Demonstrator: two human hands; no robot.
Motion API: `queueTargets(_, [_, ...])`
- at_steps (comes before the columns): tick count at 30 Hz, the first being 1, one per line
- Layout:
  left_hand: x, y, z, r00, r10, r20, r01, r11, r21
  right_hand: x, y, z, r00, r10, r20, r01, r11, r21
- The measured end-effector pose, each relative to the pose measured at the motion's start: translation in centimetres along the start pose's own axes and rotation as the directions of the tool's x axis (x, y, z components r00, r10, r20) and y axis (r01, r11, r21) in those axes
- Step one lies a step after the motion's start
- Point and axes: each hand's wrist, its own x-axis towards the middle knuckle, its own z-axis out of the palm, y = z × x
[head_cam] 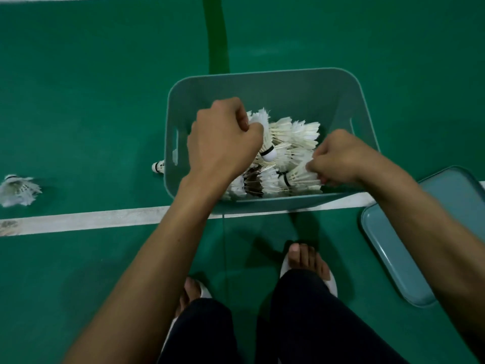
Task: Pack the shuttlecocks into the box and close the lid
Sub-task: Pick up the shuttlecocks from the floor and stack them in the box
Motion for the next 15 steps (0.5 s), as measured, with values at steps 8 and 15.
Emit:
queueTargets(8, [0.7, -1.3, 0.0, 0.998, -0.058, -0.016, 0.057, 0.997, -0.054, 1.2, -0.3, 1.2, 0.978, -0.011, 0.207, -0.043, 0.967, 0.253])
queueTargets(15, [1.0, -1.2, 0.3, 0.997, -0.080, 0.015, 0.082, 0.990, -0.114, 2.1, -0.4, 1.4, 0.984, -0.009, 0.181, -0.016, 0.991, 0.136])
